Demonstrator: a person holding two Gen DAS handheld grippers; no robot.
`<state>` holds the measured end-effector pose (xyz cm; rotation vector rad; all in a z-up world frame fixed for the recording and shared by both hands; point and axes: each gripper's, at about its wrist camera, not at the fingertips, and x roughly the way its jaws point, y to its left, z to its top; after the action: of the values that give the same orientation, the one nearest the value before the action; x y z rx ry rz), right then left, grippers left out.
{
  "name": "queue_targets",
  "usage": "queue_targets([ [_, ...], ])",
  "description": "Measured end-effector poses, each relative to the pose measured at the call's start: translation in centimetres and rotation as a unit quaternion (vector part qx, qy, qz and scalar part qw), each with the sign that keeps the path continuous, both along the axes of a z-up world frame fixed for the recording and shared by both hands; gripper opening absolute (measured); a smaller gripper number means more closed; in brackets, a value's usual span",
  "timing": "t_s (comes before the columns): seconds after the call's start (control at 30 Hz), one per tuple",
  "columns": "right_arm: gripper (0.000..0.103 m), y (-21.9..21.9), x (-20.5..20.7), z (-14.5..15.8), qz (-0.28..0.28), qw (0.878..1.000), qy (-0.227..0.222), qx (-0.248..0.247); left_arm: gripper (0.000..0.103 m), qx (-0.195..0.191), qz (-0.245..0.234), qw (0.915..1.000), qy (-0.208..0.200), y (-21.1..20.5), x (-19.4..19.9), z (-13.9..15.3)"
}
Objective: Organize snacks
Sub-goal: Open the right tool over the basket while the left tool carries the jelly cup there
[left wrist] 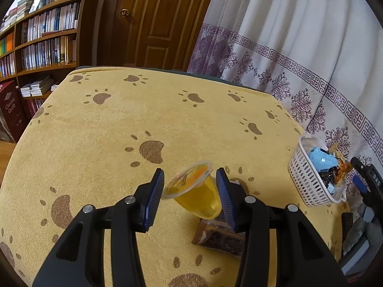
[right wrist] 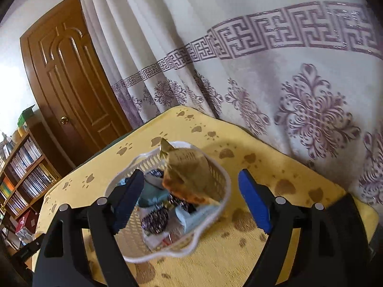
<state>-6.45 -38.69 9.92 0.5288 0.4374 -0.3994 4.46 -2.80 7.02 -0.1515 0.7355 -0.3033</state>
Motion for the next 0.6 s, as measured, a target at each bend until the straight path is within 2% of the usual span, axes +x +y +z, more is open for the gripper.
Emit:
queue_targets([
  [0.2, 0.083, 0.7, -1.6, -0.5, -0.012, 1.0, 0.011, -0.021, 0.046, 0.006, -0.015, 0.9999, -0.006, -1.1, -0.6, 0.5],
  [0.6, 0.084, 3.1, -4.1, -3.6, 0.002, 1.0, 0.009, 0.018, 0.046, 0.032, -0.05, 0.9977, -0.033, -5.0, -2.5, 3.0],
])
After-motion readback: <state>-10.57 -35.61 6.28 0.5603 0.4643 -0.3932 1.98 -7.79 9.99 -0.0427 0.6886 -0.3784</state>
